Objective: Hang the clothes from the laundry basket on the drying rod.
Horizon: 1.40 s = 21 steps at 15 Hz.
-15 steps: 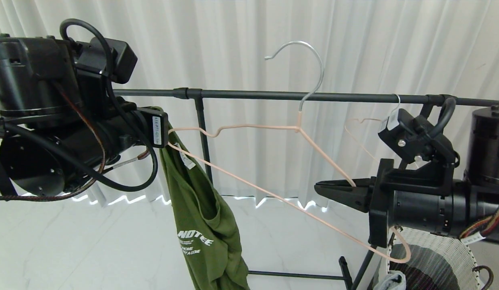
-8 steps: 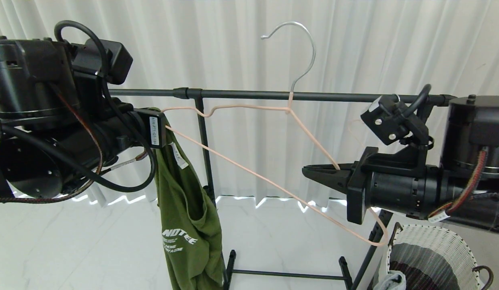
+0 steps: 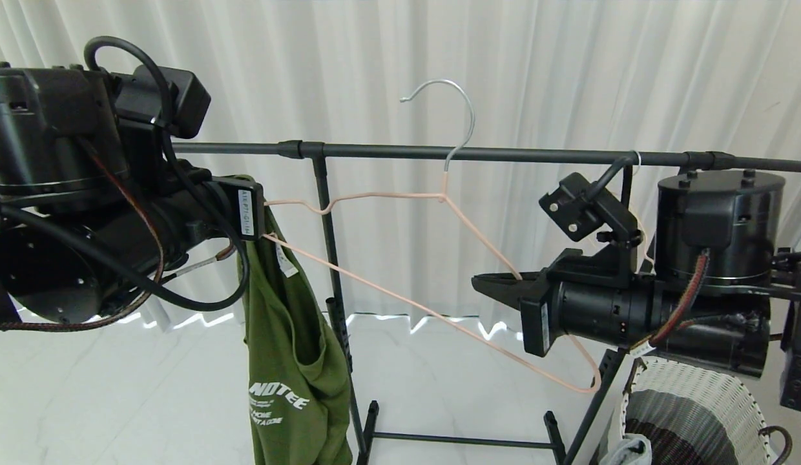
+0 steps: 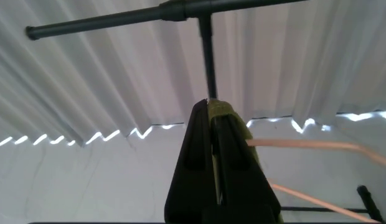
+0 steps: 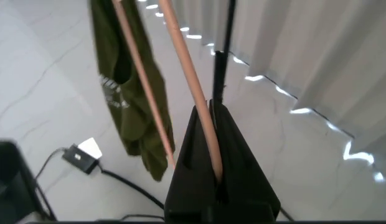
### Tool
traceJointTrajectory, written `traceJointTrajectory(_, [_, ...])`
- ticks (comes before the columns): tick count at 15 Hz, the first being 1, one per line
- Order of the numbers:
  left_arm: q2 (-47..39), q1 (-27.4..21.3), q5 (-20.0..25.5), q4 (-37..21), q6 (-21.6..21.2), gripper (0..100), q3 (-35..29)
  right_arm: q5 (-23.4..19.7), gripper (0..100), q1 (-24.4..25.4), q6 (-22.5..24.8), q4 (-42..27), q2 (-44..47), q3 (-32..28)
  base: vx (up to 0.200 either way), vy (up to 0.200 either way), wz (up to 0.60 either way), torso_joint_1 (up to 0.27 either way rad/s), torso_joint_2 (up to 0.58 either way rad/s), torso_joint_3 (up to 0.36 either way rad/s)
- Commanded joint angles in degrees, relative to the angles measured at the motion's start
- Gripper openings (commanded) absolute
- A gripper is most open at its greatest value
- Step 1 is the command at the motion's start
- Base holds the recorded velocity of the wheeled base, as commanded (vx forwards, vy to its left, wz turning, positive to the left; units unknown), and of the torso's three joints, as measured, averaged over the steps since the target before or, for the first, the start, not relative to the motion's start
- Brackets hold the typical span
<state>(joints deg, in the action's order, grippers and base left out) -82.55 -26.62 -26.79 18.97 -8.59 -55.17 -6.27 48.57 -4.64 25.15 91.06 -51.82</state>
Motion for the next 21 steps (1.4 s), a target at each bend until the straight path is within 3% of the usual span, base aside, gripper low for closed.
traceJointTrajectory(1, [-0.2, 0.0, -1.7, 0.0, 0.0, 0, -0.1, 3.5, 0, 0.8, -2.9, -1.3, 2.4, -3.3, 0.0, 0.0, 0.0, 0.0, 0.0, 0.0])
traceJointTrajectory(8, [-1.6, -0.3, -2.3, 0.0, 1.3, 0, 0.1, 7.7, 0, 3.8, -9.0, -3.4, 5.5, -6.0, 0.0, 0.0, 0.0, 0.0, 0.0, 0.0])
traceJointTrajectory(16, [-2.3, -0.3, -3.7, 0.0, 2.5, 0, -1.6, 6.9, 0, 16.0, -15.0, -3.4, 6.5, -6.3, 0.0, 0.0, 0.0, 0.0, 0.0, 0.0])
traceJointTrajectory(21, [-0.5, -0.6, -3.7, 0.0, 3.2, 0, -1.3, 7.8, 0, 11.5, -16.8, -1.0, 9.0, -8.0, 0.0, 0.0, 0.0, 0.0, 0.0, 0.0])
